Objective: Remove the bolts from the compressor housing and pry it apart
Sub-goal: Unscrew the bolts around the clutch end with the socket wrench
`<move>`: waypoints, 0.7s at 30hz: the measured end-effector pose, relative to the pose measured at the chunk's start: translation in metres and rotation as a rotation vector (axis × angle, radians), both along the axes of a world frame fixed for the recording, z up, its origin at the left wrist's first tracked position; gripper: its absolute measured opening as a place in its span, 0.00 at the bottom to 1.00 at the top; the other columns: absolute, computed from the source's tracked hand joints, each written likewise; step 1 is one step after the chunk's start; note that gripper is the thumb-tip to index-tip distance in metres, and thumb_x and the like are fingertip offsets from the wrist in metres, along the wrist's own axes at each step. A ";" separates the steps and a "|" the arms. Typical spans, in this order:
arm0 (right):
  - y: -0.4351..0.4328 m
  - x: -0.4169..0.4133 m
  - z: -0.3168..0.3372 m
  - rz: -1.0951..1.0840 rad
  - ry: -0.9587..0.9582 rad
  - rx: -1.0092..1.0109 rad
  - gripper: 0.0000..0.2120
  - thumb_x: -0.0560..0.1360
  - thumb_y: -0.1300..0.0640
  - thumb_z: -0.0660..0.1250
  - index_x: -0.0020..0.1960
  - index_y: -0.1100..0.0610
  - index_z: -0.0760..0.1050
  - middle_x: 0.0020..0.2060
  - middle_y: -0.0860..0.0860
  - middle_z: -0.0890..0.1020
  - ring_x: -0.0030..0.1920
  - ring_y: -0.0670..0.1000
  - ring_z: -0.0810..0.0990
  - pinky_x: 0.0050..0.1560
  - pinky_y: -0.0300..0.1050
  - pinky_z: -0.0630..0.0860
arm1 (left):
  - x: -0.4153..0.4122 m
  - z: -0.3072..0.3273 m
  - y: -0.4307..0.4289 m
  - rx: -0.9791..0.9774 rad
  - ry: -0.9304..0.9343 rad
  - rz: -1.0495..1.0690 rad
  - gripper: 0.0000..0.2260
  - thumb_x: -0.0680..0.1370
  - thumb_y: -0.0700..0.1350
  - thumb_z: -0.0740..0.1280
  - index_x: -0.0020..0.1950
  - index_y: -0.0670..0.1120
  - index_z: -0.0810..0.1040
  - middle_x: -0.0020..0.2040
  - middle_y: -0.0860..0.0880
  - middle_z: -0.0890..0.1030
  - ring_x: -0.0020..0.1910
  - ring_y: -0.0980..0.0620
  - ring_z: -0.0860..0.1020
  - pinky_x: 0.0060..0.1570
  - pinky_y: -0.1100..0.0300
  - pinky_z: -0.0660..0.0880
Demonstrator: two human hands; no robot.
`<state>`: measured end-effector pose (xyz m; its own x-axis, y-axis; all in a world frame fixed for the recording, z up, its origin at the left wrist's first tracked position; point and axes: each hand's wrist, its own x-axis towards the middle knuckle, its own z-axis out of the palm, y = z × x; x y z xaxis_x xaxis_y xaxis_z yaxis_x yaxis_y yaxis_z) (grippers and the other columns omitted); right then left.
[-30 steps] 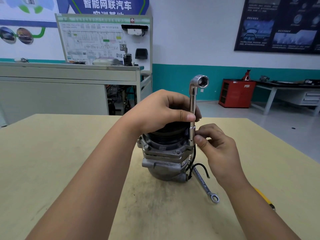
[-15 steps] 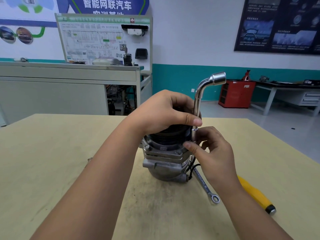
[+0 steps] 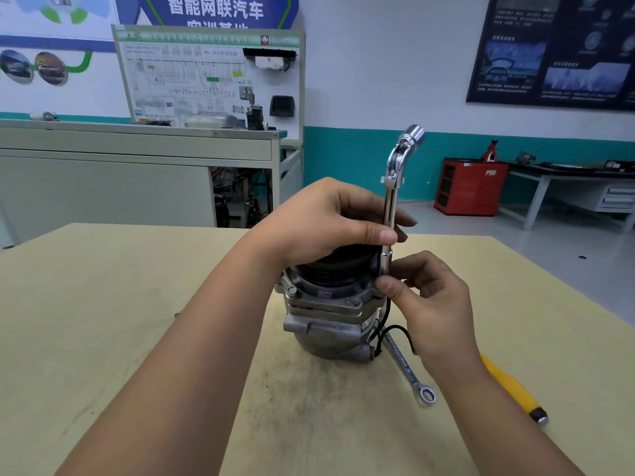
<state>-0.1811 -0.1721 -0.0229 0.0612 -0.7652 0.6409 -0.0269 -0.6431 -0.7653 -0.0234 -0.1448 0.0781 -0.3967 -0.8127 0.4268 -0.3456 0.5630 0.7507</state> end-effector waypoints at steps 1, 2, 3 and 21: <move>0.000 -0.001 0.000 0.010 -0.005 0.007 0.16 0.67 0.62 0.73 0.37 0.40 0.78 0.35 0.41 0.82 0.39 0.42 0.79 0.48 0.46 0.73 | 0.000 0.000 0.000 0.009 0.011 -0.011 0.11 0.74 0.36 0.70 0.50 0.51 0.82 0.43 0.54 0.86 0.47 0.60 0.83 0.53 0.69 0.75; 0.000 -0.001 0.000 0.019 -0.008 0.012 0.15 0.67 0.62 0.73 0.38 0.40 0.79 0.35 0.42 0.82 0.40 0.44 0.79 0.49 0.50 0.74 | 0.001 -0.001 0.000 0.015 0.020 -0.022 0.11 0.74 0.35 0.69 0.50 0.51 0.82 0.43 0.54 0.86 0.48 0.59 0.83 0.52 0.69 0.75; 0.000 -0.002 0.000 0.025 -0.010 0.018 0.14 0.68 0.61 0.72 0.38 0.41 0.79 0.36 0.43 0.83 0.40 0.45 0.79 0.50 0.54 0.75 | 0.001 -0.001 0.000 0.022 0.030 -0.035 0.12 0.75 0.35 0.69 0.52 0.51 0.81 0.43 0.55 0.86 0.48 0.59 0.83 0.52 0.69 0.75; -0.002 -0.005 0.002 0.047 0.003 -0.035 0.09 0.70 0.55 0.66 0.41 0.40 0.79 0.37 0.43 0.82 0.41 0.44 0.79 0.46 0.41 0.75 | 0.000 0.000 0.002 -0.029 0.078 0.024 0.05 0.70 0.39 0.73 0.43 0.47 0.80 0.37 0.55 0.84 0.41 0.60 0.82 0.48 0.69 0.75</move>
